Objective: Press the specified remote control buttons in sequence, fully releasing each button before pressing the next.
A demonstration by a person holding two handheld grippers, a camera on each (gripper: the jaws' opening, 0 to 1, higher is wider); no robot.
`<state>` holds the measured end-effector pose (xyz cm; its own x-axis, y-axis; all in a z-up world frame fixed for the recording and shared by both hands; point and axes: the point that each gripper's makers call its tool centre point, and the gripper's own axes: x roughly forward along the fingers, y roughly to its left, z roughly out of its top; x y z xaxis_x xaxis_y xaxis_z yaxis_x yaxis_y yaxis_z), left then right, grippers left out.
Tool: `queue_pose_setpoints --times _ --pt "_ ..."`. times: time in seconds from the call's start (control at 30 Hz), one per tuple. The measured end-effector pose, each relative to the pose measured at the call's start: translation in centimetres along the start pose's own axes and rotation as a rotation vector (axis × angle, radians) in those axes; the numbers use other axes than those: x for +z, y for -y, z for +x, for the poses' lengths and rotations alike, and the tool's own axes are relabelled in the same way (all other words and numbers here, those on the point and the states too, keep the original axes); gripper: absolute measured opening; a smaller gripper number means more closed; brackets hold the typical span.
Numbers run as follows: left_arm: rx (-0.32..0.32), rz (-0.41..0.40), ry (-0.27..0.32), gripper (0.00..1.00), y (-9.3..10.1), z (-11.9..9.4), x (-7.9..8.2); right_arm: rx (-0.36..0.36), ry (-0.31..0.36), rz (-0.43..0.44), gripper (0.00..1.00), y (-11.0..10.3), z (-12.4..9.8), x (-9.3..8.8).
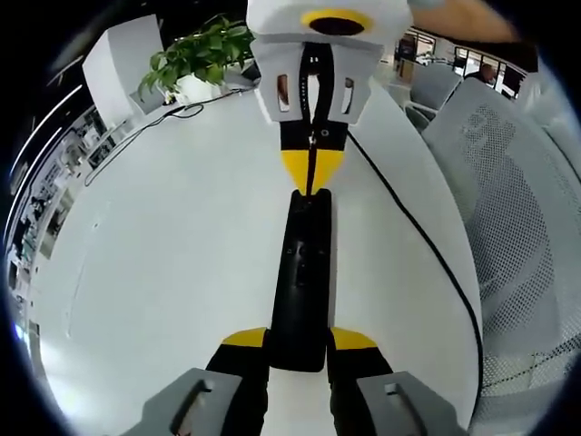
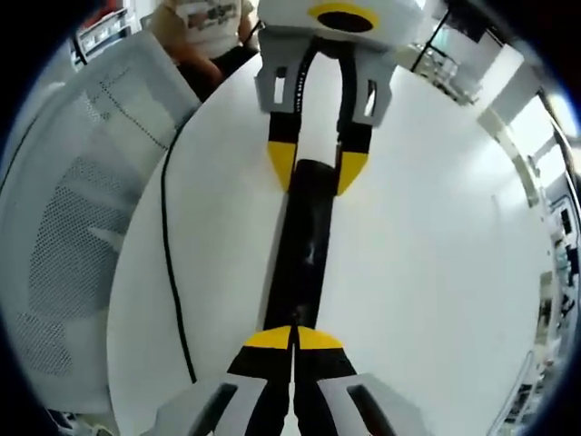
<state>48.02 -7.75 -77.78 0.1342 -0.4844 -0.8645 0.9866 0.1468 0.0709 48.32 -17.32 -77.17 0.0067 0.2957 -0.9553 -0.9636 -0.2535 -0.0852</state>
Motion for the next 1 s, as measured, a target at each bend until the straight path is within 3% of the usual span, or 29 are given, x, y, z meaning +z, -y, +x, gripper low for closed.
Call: queue_pose_setpoints --times 0.43,1.0 --pt "0.000 0.024 -0.033 0.23 0.1 0.0 0.0 -0.010 0.034 0.024 0.00 0.5 -1.2 1.1" --pt "0.005 0.021 -0.022 0.23 0.0 -0.1 0.0 0.011 0.031 0.017 0.00 0.1 -0.1 1.1"
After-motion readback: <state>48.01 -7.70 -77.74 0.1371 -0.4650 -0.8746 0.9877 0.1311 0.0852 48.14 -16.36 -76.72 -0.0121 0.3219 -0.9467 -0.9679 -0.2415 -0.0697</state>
